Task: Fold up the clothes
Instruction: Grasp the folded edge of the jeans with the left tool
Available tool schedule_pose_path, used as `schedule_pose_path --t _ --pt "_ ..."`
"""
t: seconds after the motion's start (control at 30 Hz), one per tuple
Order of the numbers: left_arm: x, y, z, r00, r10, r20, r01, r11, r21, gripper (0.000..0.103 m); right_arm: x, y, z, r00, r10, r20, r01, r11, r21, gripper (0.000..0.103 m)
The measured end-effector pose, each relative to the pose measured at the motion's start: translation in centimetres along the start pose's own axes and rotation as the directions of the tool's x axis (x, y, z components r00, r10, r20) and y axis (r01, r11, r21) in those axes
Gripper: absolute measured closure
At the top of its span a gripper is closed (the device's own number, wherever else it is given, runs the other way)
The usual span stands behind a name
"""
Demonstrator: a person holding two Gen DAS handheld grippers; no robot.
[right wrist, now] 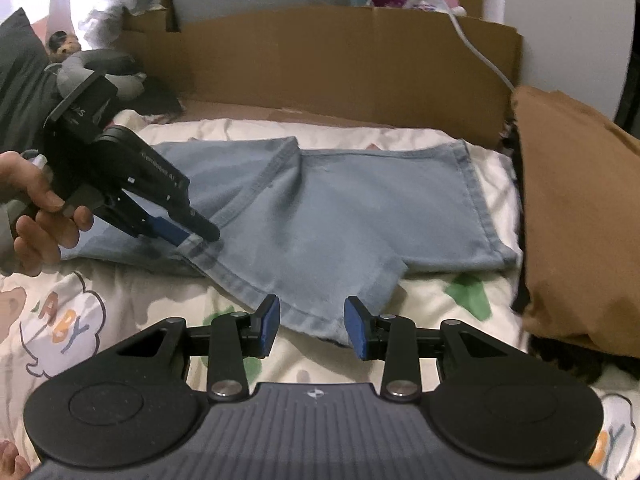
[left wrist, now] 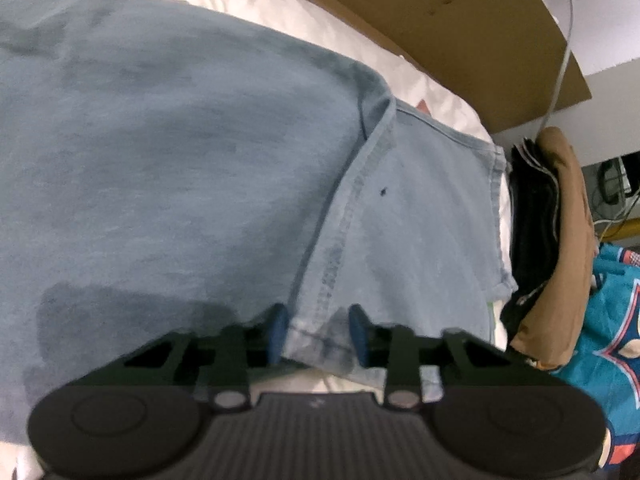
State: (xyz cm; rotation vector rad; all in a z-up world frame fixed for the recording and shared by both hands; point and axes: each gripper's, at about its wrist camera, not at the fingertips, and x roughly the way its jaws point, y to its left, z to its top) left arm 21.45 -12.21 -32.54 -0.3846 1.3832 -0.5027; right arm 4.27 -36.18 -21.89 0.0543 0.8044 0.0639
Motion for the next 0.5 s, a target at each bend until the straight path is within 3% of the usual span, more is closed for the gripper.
schedule_pose_path --t 0.13,0.27,0.5 --pt "-1.3 -0.7 -0.1 0.998 -0.056 0.009 0.056 0.998 0.005 0.092 0.8 0.6 0.6 0.999 0.035 0.023 -0.035 0.999 -0.004 0.060" --pt "-2.3 -2.4 0.2 0.996 -0.086 0.013 0.086 0.996 0.026 0.093 1.4 1.8 1.2 0.995 0.091 0.038 -0.090 0.995 -0.039 0.060" --pt "-2.8 -4.0 0.6 0.990 -0.138 0.017 0.137 0.990 0.027 0.094 2.6 3.7 1.8 0.994 0.101 0.042 -0.097 0.992 -0.083 0.052"
